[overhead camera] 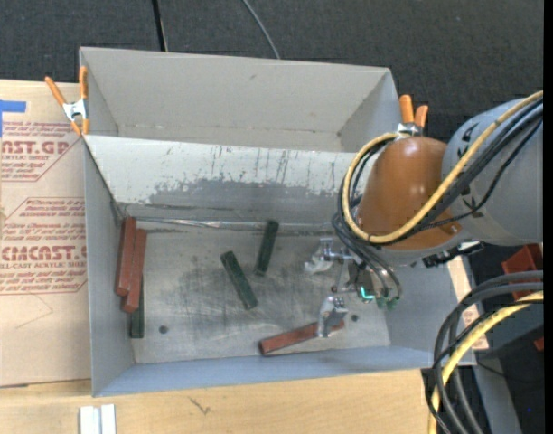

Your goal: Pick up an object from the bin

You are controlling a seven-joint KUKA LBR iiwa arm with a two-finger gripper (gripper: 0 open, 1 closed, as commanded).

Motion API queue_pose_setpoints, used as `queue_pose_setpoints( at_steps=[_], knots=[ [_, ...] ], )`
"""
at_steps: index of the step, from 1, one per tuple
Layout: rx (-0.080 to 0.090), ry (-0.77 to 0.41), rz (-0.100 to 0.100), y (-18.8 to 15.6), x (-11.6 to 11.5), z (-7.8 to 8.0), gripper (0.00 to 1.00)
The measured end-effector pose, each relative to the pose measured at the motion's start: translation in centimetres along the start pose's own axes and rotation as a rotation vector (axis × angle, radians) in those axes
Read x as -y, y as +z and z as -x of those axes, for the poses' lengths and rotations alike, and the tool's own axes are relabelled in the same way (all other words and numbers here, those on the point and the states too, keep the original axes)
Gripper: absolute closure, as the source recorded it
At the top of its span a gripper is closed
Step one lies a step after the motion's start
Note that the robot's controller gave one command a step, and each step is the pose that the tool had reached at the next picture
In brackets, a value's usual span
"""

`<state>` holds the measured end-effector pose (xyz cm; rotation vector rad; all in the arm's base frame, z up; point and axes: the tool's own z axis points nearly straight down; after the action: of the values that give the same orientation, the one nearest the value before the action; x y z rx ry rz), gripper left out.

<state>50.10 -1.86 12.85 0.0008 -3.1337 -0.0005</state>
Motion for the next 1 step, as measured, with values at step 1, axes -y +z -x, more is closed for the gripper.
queue_pose_setpoints(
  at_steps=[1],
  knots=[
    [0.007,0.0,0.0,-0.38,0.01,0.2,0.0]
  ],
)
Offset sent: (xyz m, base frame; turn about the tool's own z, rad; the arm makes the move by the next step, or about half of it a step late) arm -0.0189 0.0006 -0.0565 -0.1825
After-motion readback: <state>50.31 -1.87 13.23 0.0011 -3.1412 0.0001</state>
